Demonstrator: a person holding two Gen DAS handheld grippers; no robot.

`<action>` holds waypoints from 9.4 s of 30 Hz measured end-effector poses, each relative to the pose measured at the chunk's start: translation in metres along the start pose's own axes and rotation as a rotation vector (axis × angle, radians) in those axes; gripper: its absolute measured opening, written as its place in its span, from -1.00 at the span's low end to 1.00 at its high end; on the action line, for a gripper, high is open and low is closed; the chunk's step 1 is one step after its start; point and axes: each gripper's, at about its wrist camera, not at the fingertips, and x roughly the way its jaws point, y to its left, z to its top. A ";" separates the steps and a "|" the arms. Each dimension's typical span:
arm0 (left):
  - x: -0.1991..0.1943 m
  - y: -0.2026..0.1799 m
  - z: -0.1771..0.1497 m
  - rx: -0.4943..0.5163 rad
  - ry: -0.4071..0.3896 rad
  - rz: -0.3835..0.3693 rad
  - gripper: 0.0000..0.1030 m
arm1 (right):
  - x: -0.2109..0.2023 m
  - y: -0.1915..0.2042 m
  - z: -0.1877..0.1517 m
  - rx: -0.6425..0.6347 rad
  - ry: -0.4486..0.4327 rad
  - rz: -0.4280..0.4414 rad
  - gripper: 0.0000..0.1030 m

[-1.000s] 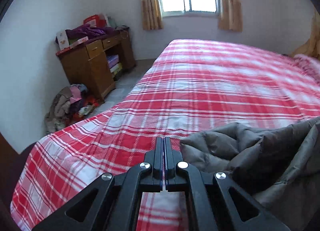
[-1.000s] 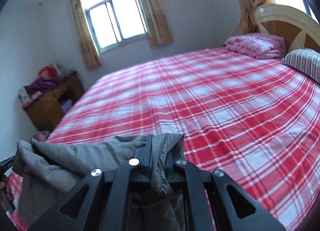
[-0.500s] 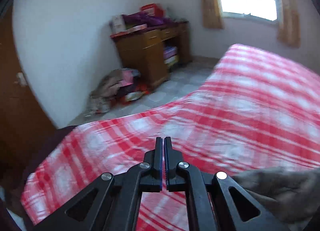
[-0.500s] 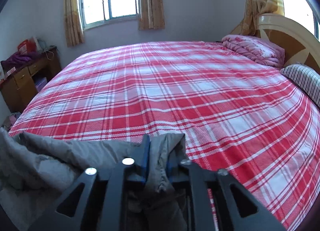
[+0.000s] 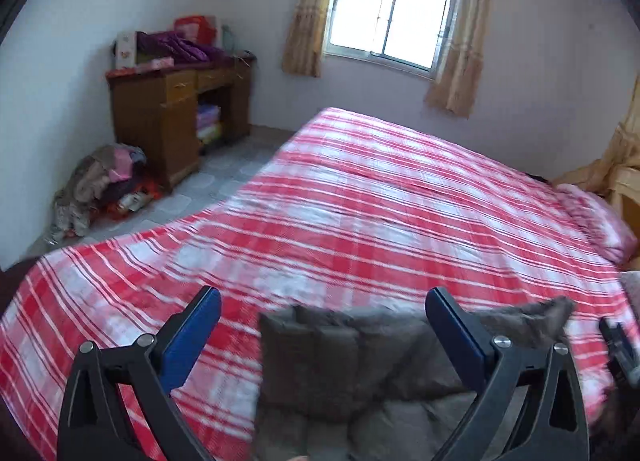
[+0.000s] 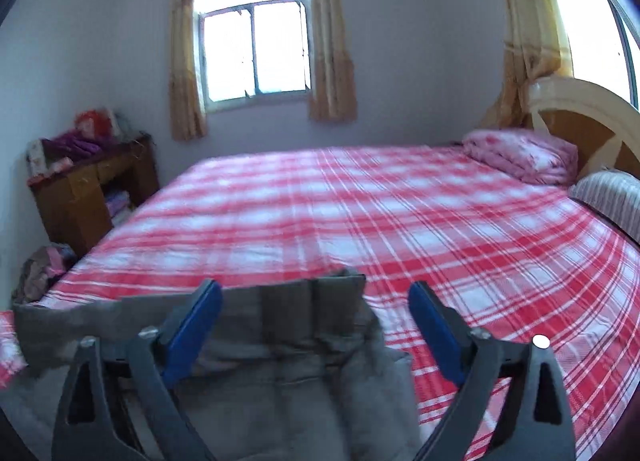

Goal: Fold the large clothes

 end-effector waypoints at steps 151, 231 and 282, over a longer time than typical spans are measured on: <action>0.025 0.040 -0.139 0.016 0.101 0.245 0.98 | -0.001 0.111 -0.100 -0.287 0.275 0.015 0.70; -0.103 0.007 -0.087 0.146 -0.117 -0.059 -0.85 | -0.091 0.122 -0.119 -0.398 0.224 0.238 0.91; 0.055 -0.055 -0.053 0.097 -0.032 0.390 0.88 | -0.038 0.008 0.052 -0.159 0.242 0.041 0.63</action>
